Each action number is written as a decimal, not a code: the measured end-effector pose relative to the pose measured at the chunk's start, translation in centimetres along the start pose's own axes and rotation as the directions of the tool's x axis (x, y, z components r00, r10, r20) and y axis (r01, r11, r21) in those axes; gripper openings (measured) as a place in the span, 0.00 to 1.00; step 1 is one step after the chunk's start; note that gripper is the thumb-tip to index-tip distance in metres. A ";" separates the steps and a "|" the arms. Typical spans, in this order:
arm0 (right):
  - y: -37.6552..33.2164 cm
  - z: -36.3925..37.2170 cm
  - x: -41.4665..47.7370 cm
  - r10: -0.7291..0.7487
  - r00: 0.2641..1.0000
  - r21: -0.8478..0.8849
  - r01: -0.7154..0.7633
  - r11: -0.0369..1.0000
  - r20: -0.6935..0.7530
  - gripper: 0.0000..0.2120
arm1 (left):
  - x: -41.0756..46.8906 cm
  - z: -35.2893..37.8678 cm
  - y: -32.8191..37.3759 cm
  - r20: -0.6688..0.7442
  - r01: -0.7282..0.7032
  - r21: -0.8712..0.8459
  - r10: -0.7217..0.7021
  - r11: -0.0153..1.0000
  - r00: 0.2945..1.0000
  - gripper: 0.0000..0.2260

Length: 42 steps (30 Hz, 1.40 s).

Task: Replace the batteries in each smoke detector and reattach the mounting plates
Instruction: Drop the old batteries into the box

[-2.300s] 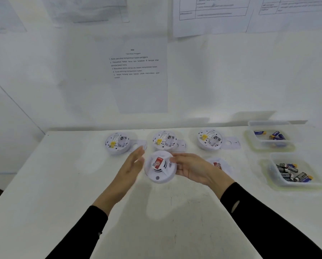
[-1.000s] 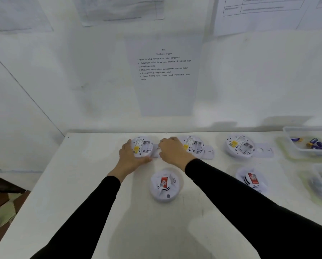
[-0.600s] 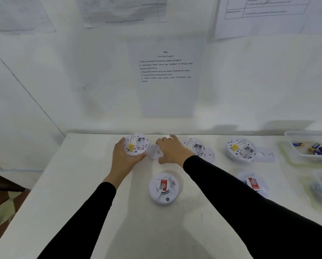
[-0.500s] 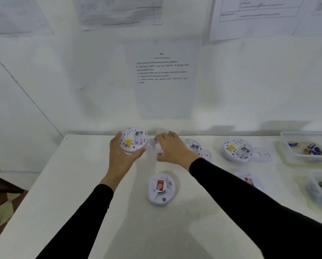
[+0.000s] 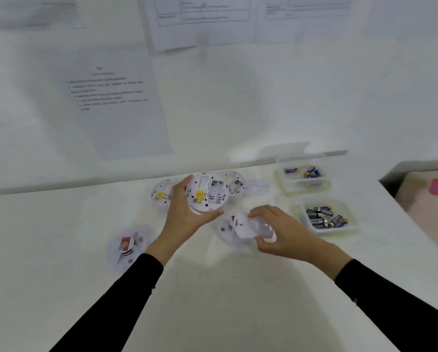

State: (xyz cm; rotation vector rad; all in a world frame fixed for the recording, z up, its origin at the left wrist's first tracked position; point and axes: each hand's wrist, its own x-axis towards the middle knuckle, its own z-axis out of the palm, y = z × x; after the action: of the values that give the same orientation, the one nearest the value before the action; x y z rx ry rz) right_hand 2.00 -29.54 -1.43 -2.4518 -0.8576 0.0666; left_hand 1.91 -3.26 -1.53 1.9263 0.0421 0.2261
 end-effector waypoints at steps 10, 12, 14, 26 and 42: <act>7.7 1.3 -6.8 0.038 0.990 0.005 -0.039 0.999 0.137 0.18 | -1.4 10.7 2.9 0.119 0.011 0.018 -0.013 1.000 0.993 0.50; 8.3 1.6 -7.3 -0.002 0.992 0.011 0.000 1.000 0.124 0.16 | -1.6 12.1 3.0 0.104 0.019 0.035 -0.022 0.999 0.994 0.51; 8.4 1.5 -7.7 -0.082 0.991 0.046 0.078 0.996 0.105 0.20 | -1.8 13.2 3.0 0.078 0.037 0.039 -0.040 0.999 0.996 0.51; 15.8 -8.7 2.0 0.087 0.954 0.131 -0.051 0.990 -0.285 0.11 | 0.1 15.8 4.2 -0.045 0.051 -0.001 -0.051 0.999 0.998 0.49; 20.7 -9.1 11.2 0.362 0.930 -0.250 -0.335 0.909 0.070 0.10 | 2.6 16.6 4.2 -0.069 0.014 0.019 -0.013 1.000 0.998 0.48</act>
State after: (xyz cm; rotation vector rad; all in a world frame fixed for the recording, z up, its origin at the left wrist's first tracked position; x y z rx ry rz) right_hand 24.56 -40.75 -2.67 -2.8246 -0.4818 0.2515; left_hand 7.04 -19.77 -2.93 1.9369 0.1036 0.2842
